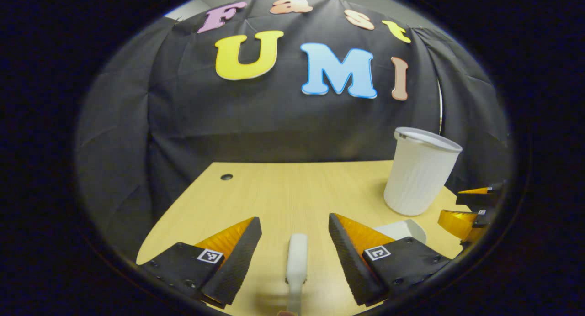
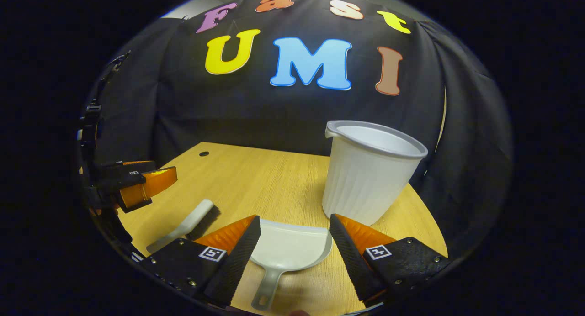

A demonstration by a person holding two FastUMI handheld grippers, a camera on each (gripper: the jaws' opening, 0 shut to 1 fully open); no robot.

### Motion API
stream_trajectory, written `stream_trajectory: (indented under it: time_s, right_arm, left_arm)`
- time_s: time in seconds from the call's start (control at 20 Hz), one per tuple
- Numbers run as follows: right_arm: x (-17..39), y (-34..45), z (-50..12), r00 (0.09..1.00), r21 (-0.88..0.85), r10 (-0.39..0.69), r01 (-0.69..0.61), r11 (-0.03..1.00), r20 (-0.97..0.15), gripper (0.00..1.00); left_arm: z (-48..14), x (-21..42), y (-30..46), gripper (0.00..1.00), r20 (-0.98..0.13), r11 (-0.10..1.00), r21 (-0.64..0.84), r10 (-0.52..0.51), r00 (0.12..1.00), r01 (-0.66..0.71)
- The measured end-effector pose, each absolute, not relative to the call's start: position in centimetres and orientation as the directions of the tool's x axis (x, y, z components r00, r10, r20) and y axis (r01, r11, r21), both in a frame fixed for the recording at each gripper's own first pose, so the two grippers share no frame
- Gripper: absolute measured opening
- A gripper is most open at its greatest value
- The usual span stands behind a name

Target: Pick up the small broom and dustpan from the desktop, sweep the trash into the dustpan with the broom, and then empty the trash into the garbage bin.

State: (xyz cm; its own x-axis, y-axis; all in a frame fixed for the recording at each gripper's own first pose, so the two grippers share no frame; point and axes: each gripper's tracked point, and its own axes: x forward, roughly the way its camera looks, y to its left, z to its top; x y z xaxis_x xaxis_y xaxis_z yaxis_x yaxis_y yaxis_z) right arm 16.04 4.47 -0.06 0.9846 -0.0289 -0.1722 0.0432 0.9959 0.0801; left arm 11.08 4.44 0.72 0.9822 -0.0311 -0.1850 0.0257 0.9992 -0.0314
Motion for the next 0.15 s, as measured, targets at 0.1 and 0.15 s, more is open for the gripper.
stream_trajectory:
  time_s: [0.1,0.15]
  right_arm:
    - [15.6,4.2,2.2,0.994,0.073,-0.057,0.063,0.995,-0.092,0.95]
    - [15.6,4.0,3.4,0.996,0.072,-0.069,0.073,0.995,-0.055,0.95]
  left_arm:
    - [3.6,10.4,4.2,0.97,-0.087,1.000,-0.010,-0.029,0.996,0.029]
    - [4.4,10.3,4.1,0.99,-0.051,0.999,0.000,-0.034,0.998,0.034]
